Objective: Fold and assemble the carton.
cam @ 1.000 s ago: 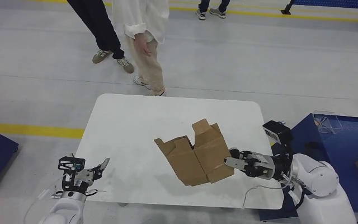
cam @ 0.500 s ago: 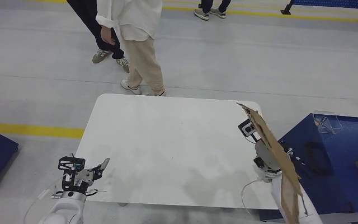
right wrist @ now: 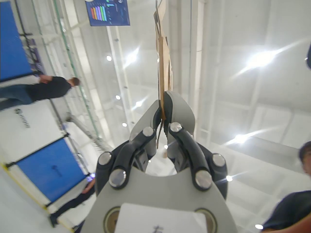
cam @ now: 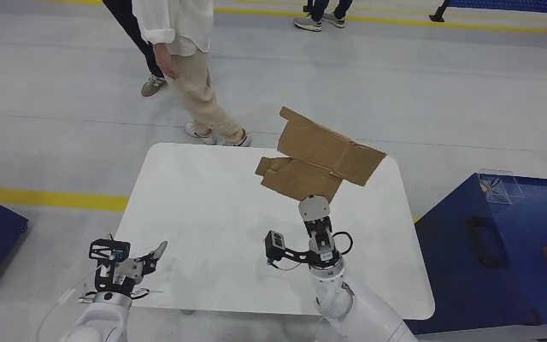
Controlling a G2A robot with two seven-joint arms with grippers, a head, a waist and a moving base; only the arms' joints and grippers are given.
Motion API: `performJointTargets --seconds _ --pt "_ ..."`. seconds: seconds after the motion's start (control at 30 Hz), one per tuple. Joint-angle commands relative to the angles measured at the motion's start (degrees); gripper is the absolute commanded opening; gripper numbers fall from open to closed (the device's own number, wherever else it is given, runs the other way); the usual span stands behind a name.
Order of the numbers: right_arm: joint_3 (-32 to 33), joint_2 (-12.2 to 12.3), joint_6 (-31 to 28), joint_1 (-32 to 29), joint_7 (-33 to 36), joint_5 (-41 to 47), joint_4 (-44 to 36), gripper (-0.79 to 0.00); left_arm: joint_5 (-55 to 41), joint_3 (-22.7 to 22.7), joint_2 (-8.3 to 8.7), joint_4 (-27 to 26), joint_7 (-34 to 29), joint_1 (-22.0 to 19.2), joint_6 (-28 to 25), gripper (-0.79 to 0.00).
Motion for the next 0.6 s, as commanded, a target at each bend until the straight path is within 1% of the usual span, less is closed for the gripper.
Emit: performJointTargets --seconds 0.0,0.1,0.2,0.23,0.57 --pt "1.7 -1.9 2.8 -0.5 -2.6 1.4 2.0 -0.785 0.0 0.0 0.0 0.0 0.0 0.0 0.0 0.0" --pt "4.0 -4.0 2.8 -0.7 -2.6 -1.0 3.3 -0.785 0.0 0.0 0.0 0.0 0.0 0.0 0.0 0.0" --pt "8.9 -5.4 2.8 -0.9 -2.6 -5.9 3.7 -0.785 0.0 0.0 0.0 0.0 0.0 0.0 0.0 0.0" --pt "10.7 -5.6 2.8 -0.8 -2.6 -8.1 3.7 -0.785 0.0 0.0 0.0 0.0 0.0 0.0 0.0 0.0" --pt "10.7 -5.6 2.8 -0.8 -2.6 -8.1 3.7 -0.785 0.0 0.0 0.0 0.0 0.0 0.0 0.0 0.0"
